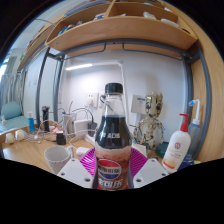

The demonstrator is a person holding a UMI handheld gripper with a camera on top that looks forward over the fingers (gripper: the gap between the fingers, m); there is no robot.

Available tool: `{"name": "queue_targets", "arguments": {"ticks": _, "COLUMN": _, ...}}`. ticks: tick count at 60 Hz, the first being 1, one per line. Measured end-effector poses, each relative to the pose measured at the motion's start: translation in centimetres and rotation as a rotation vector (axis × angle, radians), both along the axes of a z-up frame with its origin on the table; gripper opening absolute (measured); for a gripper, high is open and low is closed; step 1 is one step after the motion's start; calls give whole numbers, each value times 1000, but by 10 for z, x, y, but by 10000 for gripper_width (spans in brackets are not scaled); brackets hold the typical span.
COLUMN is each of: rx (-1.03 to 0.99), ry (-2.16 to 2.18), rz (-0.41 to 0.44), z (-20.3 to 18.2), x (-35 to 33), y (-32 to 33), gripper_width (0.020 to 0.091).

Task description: Pour water

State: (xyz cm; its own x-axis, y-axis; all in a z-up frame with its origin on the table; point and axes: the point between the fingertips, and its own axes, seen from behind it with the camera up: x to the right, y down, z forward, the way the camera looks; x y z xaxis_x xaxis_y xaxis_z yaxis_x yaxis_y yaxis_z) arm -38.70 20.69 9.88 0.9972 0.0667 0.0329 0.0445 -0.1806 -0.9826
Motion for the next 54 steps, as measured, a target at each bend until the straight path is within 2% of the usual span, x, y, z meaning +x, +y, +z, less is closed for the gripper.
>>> {"name": "queue_targets", "arguments": {"ticks": 14, "rx": 31, "ry": 68, "rz": -27, "z": 0, "x": 8, "y": -3, "gripper_width": 410}}
{"name": "queue_targets", "arguments": {"ticks": 26, "rx": 39, "ry": 112, "rz": -28, "z": 1, "x": 12, "y": -9, "gripper_width": 526}}
{"name": "queue_targets", "arguments": {"ticks": 29, "rx": 14, "ry": 120, "rz": -37, "z": -3, "x": 12, "y": -13, "gripper_width": 590}}
{"name": "queue_targets", "arguments": {"ticks": 34, "rx": 6, "ry": 128, "rz": -66, "z": -1, "x": 15, "y": -24, "gripper_width": 796}}
{"name": "queue_targets", "arguments": {"ticks": 36, "rx": 10, "ry": 129, "rz": -83, "z": 1, "x": 17, "y": -30, "gripper_width": 836}}
{"name": "queue_targets", "arguments": {"ticks": 54, "rx": -14, "ry": 152, "rz": -206, "z": 9, "x": 12, "y": -129, "gripper_width": 835}}
